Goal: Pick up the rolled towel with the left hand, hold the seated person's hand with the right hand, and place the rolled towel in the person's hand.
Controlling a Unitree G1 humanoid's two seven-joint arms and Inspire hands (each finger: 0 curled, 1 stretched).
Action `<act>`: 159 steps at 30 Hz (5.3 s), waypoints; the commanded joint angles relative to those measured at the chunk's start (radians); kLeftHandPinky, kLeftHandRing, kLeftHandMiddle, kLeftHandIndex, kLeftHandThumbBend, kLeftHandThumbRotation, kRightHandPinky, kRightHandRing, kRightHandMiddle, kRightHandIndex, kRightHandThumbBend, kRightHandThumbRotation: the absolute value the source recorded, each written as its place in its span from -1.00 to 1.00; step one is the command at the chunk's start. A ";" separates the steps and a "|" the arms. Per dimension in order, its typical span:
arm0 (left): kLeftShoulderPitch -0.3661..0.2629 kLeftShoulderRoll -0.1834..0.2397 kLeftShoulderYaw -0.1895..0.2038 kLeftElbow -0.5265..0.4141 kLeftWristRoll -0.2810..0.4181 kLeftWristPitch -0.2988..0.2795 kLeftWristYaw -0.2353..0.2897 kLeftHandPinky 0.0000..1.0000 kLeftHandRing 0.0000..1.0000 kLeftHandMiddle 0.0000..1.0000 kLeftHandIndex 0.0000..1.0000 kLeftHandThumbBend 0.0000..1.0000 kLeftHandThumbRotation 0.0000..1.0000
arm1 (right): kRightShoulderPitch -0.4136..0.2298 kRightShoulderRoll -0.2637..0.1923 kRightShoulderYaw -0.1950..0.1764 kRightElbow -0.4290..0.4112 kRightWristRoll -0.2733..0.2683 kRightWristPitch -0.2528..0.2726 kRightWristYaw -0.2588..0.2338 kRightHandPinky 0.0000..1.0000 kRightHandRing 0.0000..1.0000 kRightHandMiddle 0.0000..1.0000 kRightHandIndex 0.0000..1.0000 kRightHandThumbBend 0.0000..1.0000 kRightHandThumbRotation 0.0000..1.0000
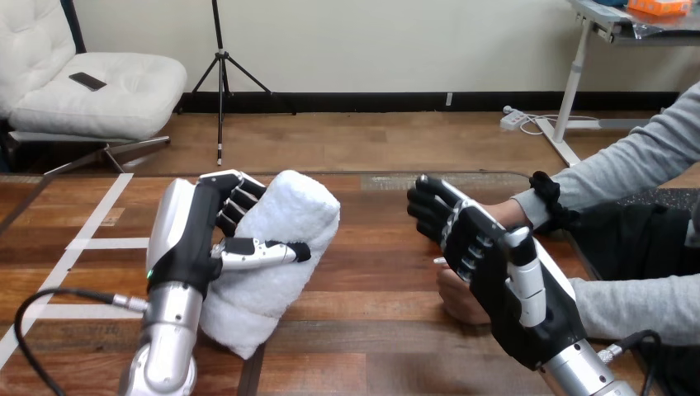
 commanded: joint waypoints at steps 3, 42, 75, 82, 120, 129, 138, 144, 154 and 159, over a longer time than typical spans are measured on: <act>0.036 -0.031 0.106 -0.389 -0.111 -0.094 0.001 -0.45 -0.37 -0.26 -0.21 0.47 -1.00 | -0.289 -0.099 -0.071 0.151 -0.043 -0.135 -0.011 0.99 0.88 0.83 0.83 0.75 1.00; 0.177 -0.099 0.111 -0.568 -0.167 -0.140 -0.020 -0.43 -0.37 -0.26 -0.20 0.48 -1.00 | -0.453 -0.299 -0.049 0.362 -0.238 -0.284 -0.111 0.81 0.85 0.81 0.75 0.85 0.40; 0.133 -0.177 0.174 -0.453 -0.206 -0.251 -0.091 -0.42 -0.35 -0.26 -0.21 0.43 -1.00 | -0.563 -0.423 0.028 0.588 -0.527 -0.366 -0.281 0.60 0.69 0.70 0.70 1.00 0.94; 0.112 -0.178 0.186 -0.442 -0.220 -0.245 -0.116 -0.44 -0.37 -0.26 -0.21 0.45 -1.00 | -0.591 -0.421 0.036 0.652 -0.516 -0.362 -0.258 0.54 0.66 0.68 0.68 1.00 0.95; 0.105 -0.197 0.217 -0.445 -0.246 -0.258 -0.166 -0.41 -0.34 -0.24 -0.21 0.46 -1.00 | -0.644 -0.485 0.153 0.800 -0.662 -0.314 -0.307 0.49 0.73 0.77 0.79 1.00 0.96; 0.106 -0.199 0.221 -0.442 -0.241 -0.261 -0.176 -0.42 -0.35 -0.24 -0.20 0.45 -1.00 | -0.652 -0.490 0.166 0.821 -0.671 -0.274 -0.301 0.54 0.78 0.82 0.82 1.00 0.80; 0.108 -0.202 0.224 -0.434 -0.250 -0.274 -0.185 -0.42 -0.35 -0.24 -0.20 0.41 -1.00 | -0.649 -0.512 0.195 0.817 -0.712 -0.259 -0.344 0.53 0.77 0.81 0.80 1.00 0.43; 0.112 -0.206 0.227 -0.435 -0.249 -0.275 -0.186 -0.42 -0.35 -0.25 -0.20 0.41 -1.00 | -0.650 -0.525 0.210 0.821 -0.747 -0.265 -0.378 0.48 0.74 0.80 0.78 1.00 0.29; 0.123 -0.209 0.233 -0.438 -0.233 -0.271 -0.173 -0.43 -0.35 -0.25 -0.21 0.41 -1.00 | -0.662 -0.561 0.259 0.831 -0.823 -0.271 -0.426 0.54 0.76 0.75 0.75 1.00 0.14; 0.128 -0.214 0.235 -0.442 -0.250 -0.257 -0.176 -0.43 -0.35 -0.25 -0.20 0.41 -1.00 | -0.663 -0.568 0.267 0.825 -0.830 -0.257 -0.409 0.56 0.76 0.76 0.76 1.00 0.01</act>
